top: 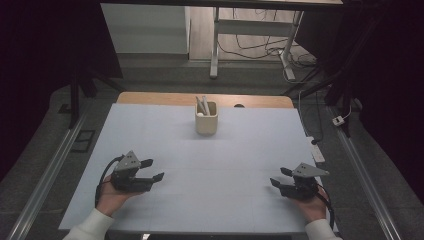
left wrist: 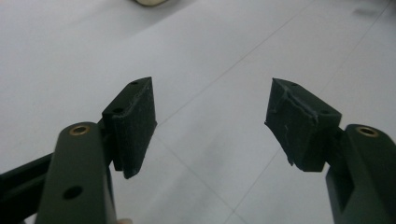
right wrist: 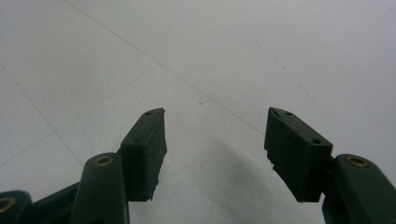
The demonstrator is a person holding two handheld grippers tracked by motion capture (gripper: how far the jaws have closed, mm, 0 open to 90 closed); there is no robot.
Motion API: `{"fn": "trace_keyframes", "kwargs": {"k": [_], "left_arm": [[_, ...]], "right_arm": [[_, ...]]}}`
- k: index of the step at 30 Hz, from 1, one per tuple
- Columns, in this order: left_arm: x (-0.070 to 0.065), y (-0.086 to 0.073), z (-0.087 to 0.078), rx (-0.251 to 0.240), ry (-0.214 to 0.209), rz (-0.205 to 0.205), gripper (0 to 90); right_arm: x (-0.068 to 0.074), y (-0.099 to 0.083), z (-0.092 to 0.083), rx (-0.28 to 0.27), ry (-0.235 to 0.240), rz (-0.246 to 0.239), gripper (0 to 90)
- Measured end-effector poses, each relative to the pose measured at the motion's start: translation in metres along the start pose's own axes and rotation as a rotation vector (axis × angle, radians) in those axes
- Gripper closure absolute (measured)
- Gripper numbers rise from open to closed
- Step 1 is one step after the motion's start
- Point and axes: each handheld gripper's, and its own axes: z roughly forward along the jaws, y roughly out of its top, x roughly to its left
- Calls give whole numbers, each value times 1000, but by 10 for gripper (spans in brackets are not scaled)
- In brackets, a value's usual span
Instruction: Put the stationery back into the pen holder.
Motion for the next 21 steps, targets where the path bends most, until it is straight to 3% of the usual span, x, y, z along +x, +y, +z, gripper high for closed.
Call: {"fn": "trace_keyframes", "kwargs": {"k": [21], "left_arm": [[4,-7,2,17,12,-4,320]], "right_arm": [[1,1,-1,-3,3,-25,381]]}}
